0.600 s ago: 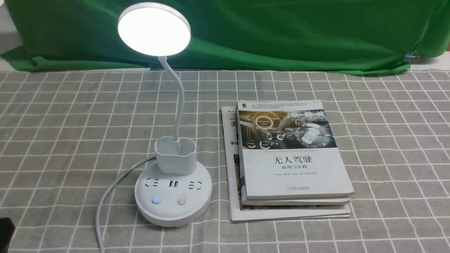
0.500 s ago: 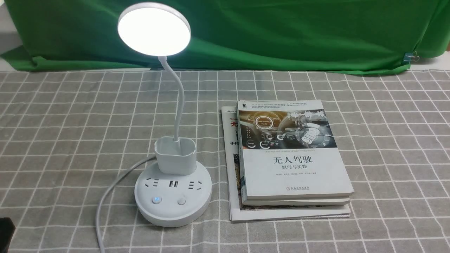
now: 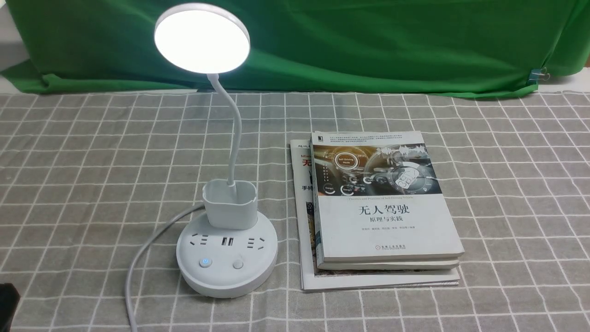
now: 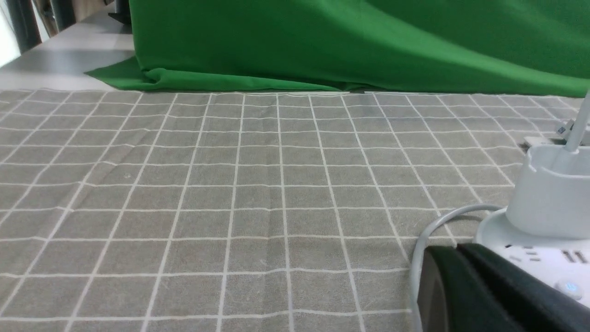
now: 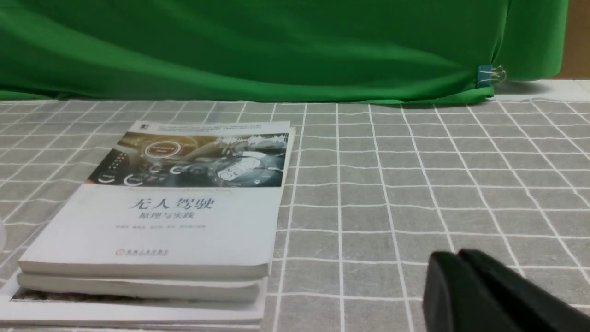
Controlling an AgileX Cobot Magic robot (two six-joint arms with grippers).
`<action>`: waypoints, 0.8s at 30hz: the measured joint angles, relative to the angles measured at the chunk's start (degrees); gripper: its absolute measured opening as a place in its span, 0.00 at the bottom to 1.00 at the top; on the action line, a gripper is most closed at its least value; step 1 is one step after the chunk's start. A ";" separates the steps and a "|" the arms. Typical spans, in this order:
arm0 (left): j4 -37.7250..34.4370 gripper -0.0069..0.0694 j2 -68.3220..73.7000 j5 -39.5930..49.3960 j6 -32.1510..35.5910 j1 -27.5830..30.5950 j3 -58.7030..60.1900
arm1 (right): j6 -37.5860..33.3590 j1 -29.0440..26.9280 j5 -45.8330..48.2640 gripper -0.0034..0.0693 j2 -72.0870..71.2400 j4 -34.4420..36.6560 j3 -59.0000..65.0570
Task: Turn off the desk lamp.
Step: Use the left arm to press the button switch on the lamp holder
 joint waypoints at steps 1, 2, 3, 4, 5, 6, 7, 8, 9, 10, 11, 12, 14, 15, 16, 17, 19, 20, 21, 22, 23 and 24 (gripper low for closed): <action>-1.68 0.09 0.00 -1.07 0.00 0.00 0.00 | 0.00 0.00 0.00 0.10 0.00 0.00 0.00; -2.94 0.09 0.00 -1.92 0.00 0.00 0.00 | 0.00 0.00 0.00 0.10 0.00 0.00 0.00; -4.95 0.09 0.00 -3.12 0.00 0.00 0.00 | 0.00 0.00 0.00 0.10 0.00 0.00 0.00; -7.55 0.09 0.00 -4.44 0.00 0.00 0.00 | 0.00 0.00 0.00 0.10 0.00 0.00 0.00; -9.95 0.09 0.00 -5.61 0.00 0.00 0.00 | 0.00 0.00 0.00 0.10 0.00 0.00 0.00; -14.51 0.09 0.00 -7.64 0.00 0.00 0.00 | 0.00 0.00 0.00 0.10 0.00 0.00 0.00; -17.11 0.09 0.00 -8.73 0.00 0.00 0.00 | 0.00 0.00 0.00 0.10 0.00 0.00 0.00; -20.85 0.09 0.00 -10.20 0.00 0.00 0.00 | 0.00 0.00 0.00 0.10 0.00 0.00 0.00; -23.06 0.09 0.00 -11.05 0.00 0.00 0.00 | 0.00 0.00 0.00 0.10 0.00 0.00 0.00; -25.34 0.09 0.00 -11.94 0.00 0.00 0.00 | 0.00 0.00 0.00 0.10 0.00 0.00 0.00; -26.58 0.09 0.00 -12.44 0.00 0.00 0.00 | 0.00 0.00 0.00 0.10 0.00 0.00 0.00; -27.57 0.09 0.00 -12.83 0.00 0.00 0.00 | 0.00 0.00 0.00 0.10 0.00 0.00 0.00; -28.32 0.09 0.00 -13.59 0.00 0.00 0.00 | 0.00 0.00 0.00 0.10 0.00 0.00 0.00; -28.50 0.09 0.00 -14.64 0.00 0.00 0.00 | 0.00 0.00 0.00 0.10 0.00 0.00 0.00; -28.55 0.09 0.00 -15.49 0.00 0.00 0.00 | 0.00 0.00 0.00 0.10 0.00 0.00 0.00; -28.55 0.09 0.00 -16.63 0.00 0.00 0.00 | 0.00 0.00 0.00 0.10 0.00 0.00 0.00; -28.55 0.09 0.00 -17.72 0.00 0.00 0.00 | 0.00 0.00 0.00 0.10 0.00 0.00 0.00; -28.55 0.09 0.00 -19.09 0.00 0.00 0.00 | 0.00 0.00 0.00 0.10 0.00 0.00 0.00; -28.55 0.09 0.00 -19.25 0.00 0.00 0.00 | 0.00 0.00 0.00 0.10 0.00 0.00 0.00; -28.42 0.09 0.00 -20.91 0.00 0.00 0.00 | 0.00 0.00 0.00 0.10 0.00 0.00 0.00; -28.23 0.09 0.00 -21.61 0.00 0.00 0.00 | 0.00 0.00 0.00 0.10 0.00 0.00 0.00; -28.17 0.09 0.00 -21.99 0.00 0.00 0.00 | 0.00 0.00 0.00 0.10 0.00 0.00 0.00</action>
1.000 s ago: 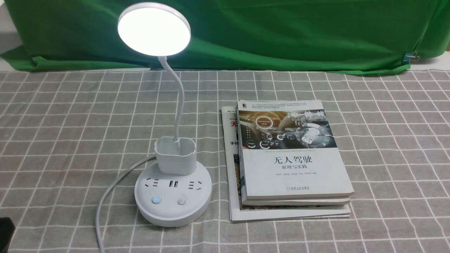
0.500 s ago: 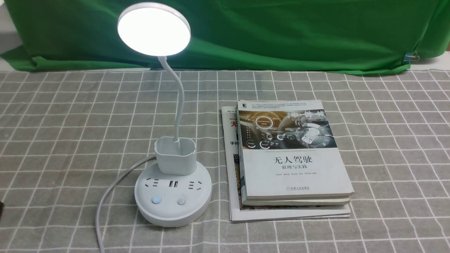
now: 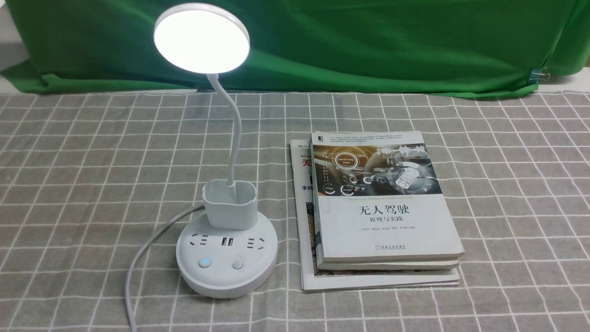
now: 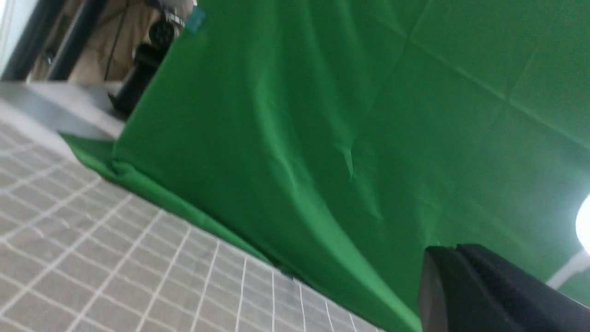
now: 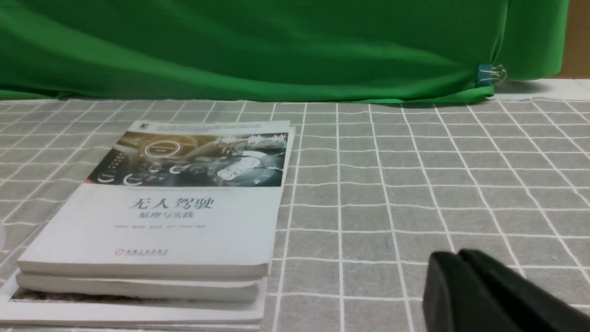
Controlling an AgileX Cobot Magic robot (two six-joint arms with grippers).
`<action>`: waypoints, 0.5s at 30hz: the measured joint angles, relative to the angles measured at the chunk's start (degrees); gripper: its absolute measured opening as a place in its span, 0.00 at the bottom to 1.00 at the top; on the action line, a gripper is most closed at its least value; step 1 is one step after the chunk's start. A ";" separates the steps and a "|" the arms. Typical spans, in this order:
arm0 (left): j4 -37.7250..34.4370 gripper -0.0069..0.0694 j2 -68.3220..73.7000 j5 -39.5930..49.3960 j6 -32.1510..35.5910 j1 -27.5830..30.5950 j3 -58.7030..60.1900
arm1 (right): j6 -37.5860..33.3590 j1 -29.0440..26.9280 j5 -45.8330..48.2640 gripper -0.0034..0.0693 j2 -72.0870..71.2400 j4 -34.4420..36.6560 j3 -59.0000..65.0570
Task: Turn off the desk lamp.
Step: Use the left arm to press the button switch on the lamp holder
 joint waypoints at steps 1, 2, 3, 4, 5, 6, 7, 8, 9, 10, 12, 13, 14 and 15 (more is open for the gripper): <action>0.00 0.09 0.00 -0.06 -0.09 0.00 0.00 | 0.00 0.00 0.00 0.10 0.00 0.00 0.00; 0.06 0.09 0.00 0.07 -0.97 0.00 0.00 | 0.00 0.00 0.00 0.10 0.00 0.00 0.00; 0.20 0.09 0.00 0.71 -1.67 0.00 -0.23 | 0.00 0.00 0.00 0.10 0.00 0.00 0.00; 0.65 0.09 0.48 3.57 -2.62 0.00 -1.80 | 0.00 0.00 0.00 0.10 0.00 0.00 0.00; 0.80 0.09 0.63 3.57 -2.71 0.00 -1.80 | 0.00 0.00 0.00 0.10 0.00 0.00 0.00; 2.21 0.09 2.60 8.19 -3.25 0.00 -4.81 | 0.00 0.00 0.00 0.10 0.00 0.00 0.00; 3.60 0.09 4.75 11.47 -3.26 0.00 -7.54 | 0.00 0.00 0.00 0.10 0.00 0.00 0.00; 4.96 0.09 6.86 14.41 -3.26 0.00 -10.61 | 0.00 0.00 0.00 0.10 0.00 0.00 0.00; 7.62 0.09 11.17 20.28 -3.26 0.00 -15.14 | 0.00 0.00 0.00 0.10 0.00 0.00 0.00; 9.49 0.09 14.68 23.90 -3.26 0.00 -17.76 | 0.00 0.00 0.00 0.10 0.00 0.00 0.00; 12.65 0.09 21.38 33.38 -3.26 0.00 -23.56 | 0.00 0.00 0.00 0.10 0.00 0.00 0.00; 12.96 0.09 22.13 33.38 -3.26 0.00 -24.16 | 0.00 0.00 0.00 0.10 0.00 0.00 0.00; 15.13 0.09 27.61 39.92 -3.04 0.00 -28.26 | 0.00 0.00 0.00 0.10 0.00 0.00 0.00; 16.43 0.09 31.54 44.29 -2.11 0.00 -30.91 | 0.00 0.00 0.00 0.10 0.00 0.00 0.00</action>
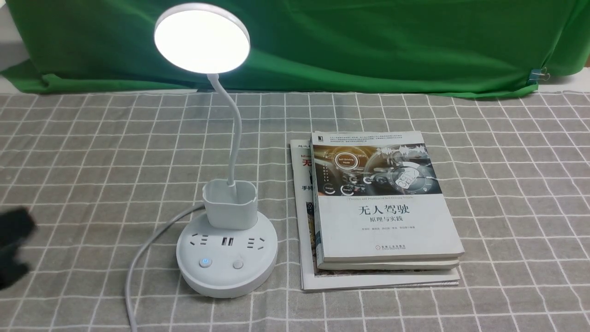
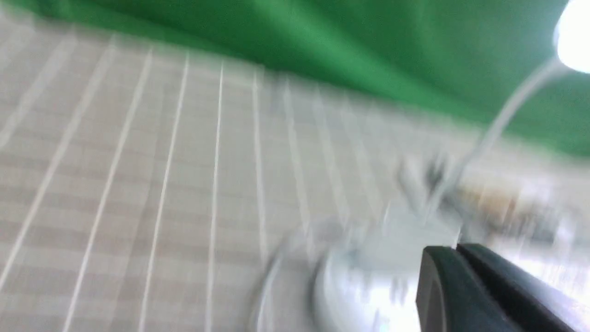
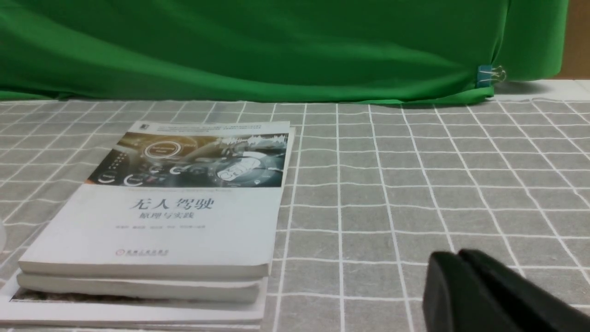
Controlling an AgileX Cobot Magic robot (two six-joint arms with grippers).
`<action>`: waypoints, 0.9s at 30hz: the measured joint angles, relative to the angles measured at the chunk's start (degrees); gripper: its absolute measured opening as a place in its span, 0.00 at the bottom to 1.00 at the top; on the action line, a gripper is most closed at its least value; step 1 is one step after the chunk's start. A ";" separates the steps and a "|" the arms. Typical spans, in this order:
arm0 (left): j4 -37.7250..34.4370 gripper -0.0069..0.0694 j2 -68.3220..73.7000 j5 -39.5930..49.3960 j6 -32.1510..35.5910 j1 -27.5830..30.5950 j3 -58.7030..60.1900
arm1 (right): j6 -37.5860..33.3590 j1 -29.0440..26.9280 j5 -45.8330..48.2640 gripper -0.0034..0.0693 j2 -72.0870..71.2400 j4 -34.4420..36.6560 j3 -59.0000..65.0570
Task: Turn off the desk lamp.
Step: Use the left arm to press the button switch on the lamp holder
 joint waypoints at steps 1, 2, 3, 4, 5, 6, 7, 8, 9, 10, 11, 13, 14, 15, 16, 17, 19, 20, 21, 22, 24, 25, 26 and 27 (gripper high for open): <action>1.24 0.09 4.66 5.64 1.99 0.00 -3.30 | 0.00 0.00 0.00 0.10 0.00 0.00 0.00; 1.70 0.09 7.72 8.51 3.33 -0.11 -4.94 | 0.00 0.00 0.00 0.10 0.00 0.00 0.00; 1.77 0.09 11.37 11.52 4.27 -0.48 -6.70 | 0.00 0.00 0.00 0.10 0.00 0.00 0.00; 1.71 0.09 14.82 13.67 5.03 -1.24 -8.13 | 0.00 0.00 0.00 0.10 0.00 0.00 0.00; 1.77 0.09 18.04 14.86 5.86 -2.32 -9.28 | 0.00 0.00 0.00 0.10 0.00 0.00 0.00; 2.06 0.09 21.08 15.16 6.48 -3.40 -10.04 | 0.00 0.00 0.00 0.10 0.00 0.00 0.00; 2.57 0.09 23.38 15.16 6.58 -4.62 -10.85 | 0.00 0.00 0.00 0.10 0.00 0.00 0.00; 3.20 0.09 25.61 14.84 6.58 -6.33 -11.43 | 0.00 0.00 0.00 0.10 0.00 0.00 0.00; 4.59 0.09 28.84 14.30 6.34 -8.17 -12.29 | 0.00 0.00 0.00 0.10 0.00 0.00 0.00; 5.75 0.09 31.47 13.95 5.85 -10.11 -13.11 | 0.00 0.00 0.00 0.10 0.00 0.00 0.00; 6.97 0.09 33.98 13.79 4.97 -12.17 -13.99 | 0.00 0.00 0.00 0.10 0.00 0.00 0.00; 8.45 0.09 36.81 13.80 3.79 -14.75 -14.98 | 0.00 0.00 0.00 0.10 0.00 0.00 0.00; 9.75 0.09 39.38 13.73 2.39 -17.91 -16.49 | 0.00 0.00 0.00 0.10 0.00 0.00 0.00; 10.81 0.09 41.70 13.59 0.92 -20.22 -17.83 | 0.00 0.00 0.00 0.10 0.00 0.00 0.00; 11.72 0.09 43.76 13.59 -0.54 -22.89 -18.99 | 0.00 0.00 0.00 0.10 0.00 0.00 0.00; 12.29 0.09 45.35 13.65 -1.78 -24.94 -20.20 | 0.00 0.00 0.00 0.10 0.00 0.00 0.00; 12.80 0.09 47.93 13.97 -3.42 -28.09 -22.64 | 0.00 0.00 0.00 0.10 0.00 0.00 0.00; 12.80 0.09 49.01 14.17 -3.80 -29.28 -23.37 | 0.00 0.00 0.00 0.10 0.00 0.00 0.00; 12.86 0.09 50.32 14.67 -4.27 -30.81 -24.73 | 0.00 0.00 0.00 0.10 0.00 0.00 0.00; 12.93 0.09 50.85 14.76 -4.36 -31.04 -24.94 | 0.00 0.00 0.00 0.10 0.00 0.00 0.00; 13.26 0.09 53.10 15.49 -4.50 -32.63 -27.01 | 0.00 0.00 0.00 0.10 0.00 0.00 0.00; 13.48 0.09 54.25 15.66 -4.57 -33.23 -27.94 | 0.00 0.00 0.00 0.10 0.00 0.00 0.00; 13.74 0.09 56.21 15.77 -4.65 -33.84 -29.20 | 0.00 0.00 0.00 0.10 0.00 0.00 0.00; 14.02 0.09 56.84 15.77 -4.82 -34.06 -29.77 | 0.00 0.00 0.00 0.10 0.00 0.00 0.00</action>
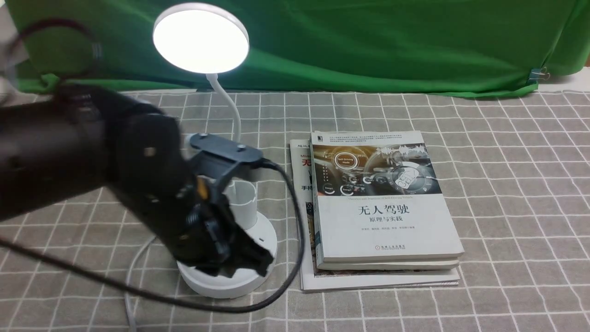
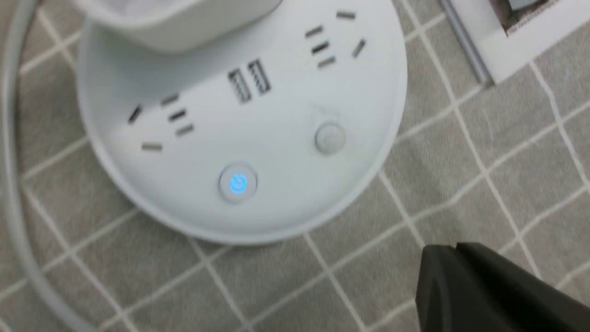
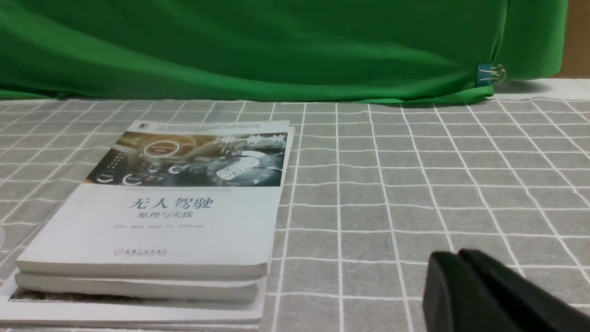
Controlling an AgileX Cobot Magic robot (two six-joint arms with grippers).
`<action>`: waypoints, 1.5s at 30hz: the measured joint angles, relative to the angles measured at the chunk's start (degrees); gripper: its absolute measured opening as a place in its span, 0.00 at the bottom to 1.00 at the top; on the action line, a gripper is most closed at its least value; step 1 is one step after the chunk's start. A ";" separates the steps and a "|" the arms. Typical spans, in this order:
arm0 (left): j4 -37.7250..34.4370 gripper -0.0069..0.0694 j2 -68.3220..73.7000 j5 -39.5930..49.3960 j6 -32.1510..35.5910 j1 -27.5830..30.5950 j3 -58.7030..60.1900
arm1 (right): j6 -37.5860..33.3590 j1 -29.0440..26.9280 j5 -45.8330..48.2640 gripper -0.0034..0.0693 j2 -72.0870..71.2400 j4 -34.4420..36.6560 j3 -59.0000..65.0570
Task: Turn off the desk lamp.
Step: Use the left arm to press the button switch on the lamp holder
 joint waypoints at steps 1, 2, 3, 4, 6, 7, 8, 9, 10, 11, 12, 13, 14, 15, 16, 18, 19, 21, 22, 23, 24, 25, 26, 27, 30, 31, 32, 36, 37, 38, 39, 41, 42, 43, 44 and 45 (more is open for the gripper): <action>0.58 0.09 1.18 0.05 -0.35 -0.09 -0.68 | 0.00 0.00 0.00 0.10 0.00 0.00 0.00; 0.99 0.09 1.92 0.13 -0.65 -0.15 -1.28 | 0.00 0.00 0.00 0.10 0.00 0.00 0.00; 1.29 0.09 2.78 0.13 -0.80 -0.15 -1.80 | 0.00 0.00 0.00 0.10 0.00 0.00 0.00; 1.46 0.09 3.46 0.07 -0.86 -0.15 -2.08 | 0.00 0.00 0.00 0.10 0.00 0.00 0.00; 2.28 0.09 5.00 0.07 -1.02 -0.15 -2.65 | 0.00 0.00 0.00 0.10 0.00 0.00 0.00; 2.70 0.09 5.68 0.07 -1.09 -0.15 -2.79 | 0.00 0.00 0.00 0.10 0.00 0.00 0.00; 2.92 0.09 6.53 -0.08 -1.16 -0.15 -2.87 | 0.00 0.00 0.00 0.10 0.00 0.00 0.00; 3.13 0.09 7.30 -0.22 -1.21 -0.15 -2.87 | 0.00 0.00 0.00 0.10 0.00 0.00 0.00; 3.34 0.09 8.23 -0.48 -1.20 -0.15 -2.87 | 0.00 0.00 0.00 0.10 0.00 0.00 0.00; 3.75 0.09 8.78 -0.95 -1.52 -0.15 -2.87 | 0.00 0.00 0.00 0.10 0.00 0.00 0.00; 3.75 0.09 8.86 -1.05 -1.59 -0.15 -2.87 | 0.00 0.00 0.00 0.10 0.00 0.00 0.00; 4.01 0.09 9.34 -2.11 -2.10 -0.15 -2.87 | 0.00 0.00 0.00 0.10 0.00 0.00 0.00; 4.01 0.09 9.45 -2.86 -2.16 -0.15 -2.87 | 0.00 0.00 0.00 0.10 0.00 0.00 0.00; 4.01 0.09 9.45 -3.00 -2.16 -0.15 -2.87 | 0.00 0.00 0.00 0.10 0.00 0.00 0.00; 4.08 0.09 9.51 -3.81 -2.29 -0.15 -2.87 | 0.00 0.00 0.00 0.10 0.00 0.00 0.00; 4.14 0.09 9.70 -4.37 -2.66 -0.08 -2.89 | 0.00 0.00 0.00 0.10 0.00 0.00 0.00; 4.14 0.09 9.71 -4.46 -2.66 0.01 -2.89 | 0.00 0.00 0.00 0.10 0.00 0.00 0.00; 4.06 0.09 10.37 -4.48 -2.66 0.55 -2.89 | 0.00 0.00 0.00 0.10 0.00 0.00 0.00; 4.05 0.09 10.43 -4.48 -2.66 0.67 -2.89 | 0.00 0.00 0.00 0.10 0.00 0.00 0.00; 4.05 0.09 10.73 -4.57 -2.66 1.06 -2.89 | 0.00 0.00 0.00 0.10 0.00 0.00 0.00; 4.11 0.09 10.82 -4.57 -2.66 1.14 -2.89 | 0.00 0.00 0.00 0.10 0.00 0.00 0.00; 4.12 0.09 11.11 -4.68 -2.66 1.48 -2.89 | 0.00 0.00 0.00 0.10 0.00 0.00 0.00; 4.12 0.09 11.18 -4.68 -2.66 1.61 -2.89 | 0.00 0.00 0.00 0.10 0.00 0.00 0.00; 4.12 0.09 11.23 -4.73 -2.66 1.68 -2.89 | 0.00 0.00 0.00 0.10 0.00 0.00 0.00; 4.12 0.09 11.23 -5.24 -2.66 1.68 -2.89 | 0.00 0.00 0.00 0.10 0.00 0.00 0.00; 4.06 0.09 11.23 -5.52 -2.66 1.68 -2.89 | 0.00 0.00 0.00 0.10 0.00 0.00 0.00; 4.06 0.09 11.23 -5.68 -2.66 1.68 -2.89 | 0.00 0.00 0.00 0.10 0.00 0.00 0.00; 4.02 0.09 11.23 -6.60 -2.66 1.68 -2.89 | 0.00 0.00 0.00 0.10 0.00 0.00 0.00; 4.02 0.09 11.31 -6.80 -2.66 1.68 -2.89 | 0.00 0.00 0.00 0.10 0.00 0.00 0.00; 4.00 0.09 11.56 -6.80 -2.66 1.68 -2.89 | 0.00 0.00 0.00 0.10 0.00 0.00 0.00; 4.00 0.09 11.88 -6.80 -2.66 1.68 -2.89 | 0.00 0.00 0.00 0.10 0.00 0.00 0.00; 4.00 0.09 12.90 -6.80 -2.66 1.68 -2.89 | 0.00 0.00 0.00 0.10 0.00 0.00 0.00; 4.00 0.09 13.03 -6.69 -2.66 1.68 -2.95 | 0.00 0.00 0.00 0.10 0.00 0.00 0.00; 3.95 0.09 13.61 -6.36 -2.66 1.68 -3.29 | -0.05 0.00 0.00 0.10 0.00 0.00 0.00; 3.95 0.09 13.94 -6.08 -2.66 1.68 -3.57 | -0.05 0.00 0.00 0.10 0.00 0.00 0.00; 3.95 0.09 14.01 -5.95 -2.66 1.68 -3.68 | -0.05 0.00 0.00 0.10 0.00 0.00 0.00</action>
